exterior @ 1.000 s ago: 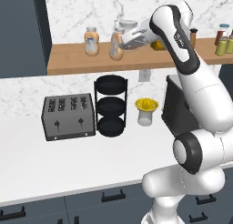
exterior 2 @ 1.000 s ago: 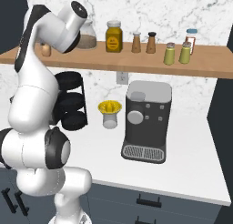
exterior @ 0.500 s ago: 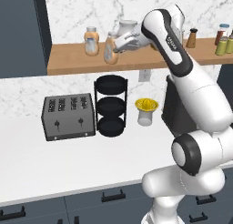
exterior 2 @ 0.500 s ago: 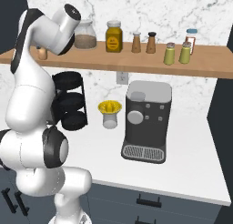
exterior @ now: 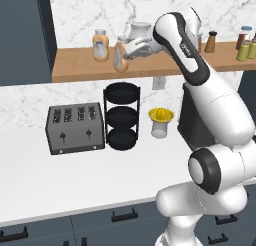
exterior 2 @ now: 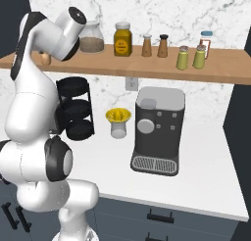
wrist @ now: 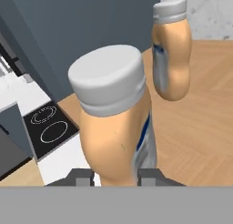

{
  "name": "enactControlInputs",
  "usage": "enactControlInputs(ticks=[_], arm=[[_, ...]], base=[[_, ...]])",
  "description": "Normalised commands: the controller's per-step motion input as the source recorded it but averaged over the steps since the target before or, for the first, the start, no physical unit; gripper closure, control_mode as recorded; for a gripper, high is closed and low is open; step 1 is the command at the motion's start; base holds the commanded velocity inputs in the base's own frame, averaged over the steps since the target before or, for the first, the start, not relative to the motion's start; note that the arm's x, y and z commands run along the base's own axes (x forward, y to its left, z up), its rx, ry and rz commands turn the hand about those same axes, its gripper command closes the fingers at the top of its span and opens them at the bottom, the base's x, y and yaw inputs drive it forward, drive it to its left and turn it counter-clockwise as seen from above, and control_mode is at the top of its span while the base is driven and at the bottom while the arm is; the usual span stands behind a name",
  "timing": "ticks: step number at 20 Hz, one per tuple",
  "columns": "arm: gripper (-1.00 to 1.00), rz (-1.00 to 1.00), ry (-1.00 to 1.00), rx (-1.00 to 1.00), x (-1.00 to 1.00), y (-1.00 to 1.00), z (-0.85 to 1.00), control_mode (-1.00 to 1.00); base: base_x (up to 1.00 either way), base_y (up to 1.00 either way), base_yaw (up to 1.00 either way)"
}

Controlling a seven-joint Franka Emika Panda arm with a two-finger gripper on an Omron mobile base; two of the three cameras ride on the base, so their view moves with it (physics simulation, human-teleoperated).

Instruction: Put the shaker and condiment bottle from the counter next to their counterparts in the cabinet.

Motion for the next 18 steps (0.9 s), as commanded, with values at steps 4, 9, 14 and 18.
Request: enactControlInputs(ticks=[4, 9, 14, 18], arm=[[1.00, 0.00, 0.00, 0.00, 0.42, 0.00, 0.00, -1.00], [1.00, 0.00, 0.00, 0.00, 0.34, 0.00, -0.01, -1.00], [1.00, 0.00, 0.00, -0.04, 0.30, 0.02, -0.12, -1.00], [1.00, 0.00, 0.00, -0.09, 0.32, 0.11, -0.17, -1.00]], base=[[0.00, 0.00, 0.00], [0.00, 0.00, 0.00], [0.00, 0.00, 0.00], [0.00, 0.00, 0.00]])
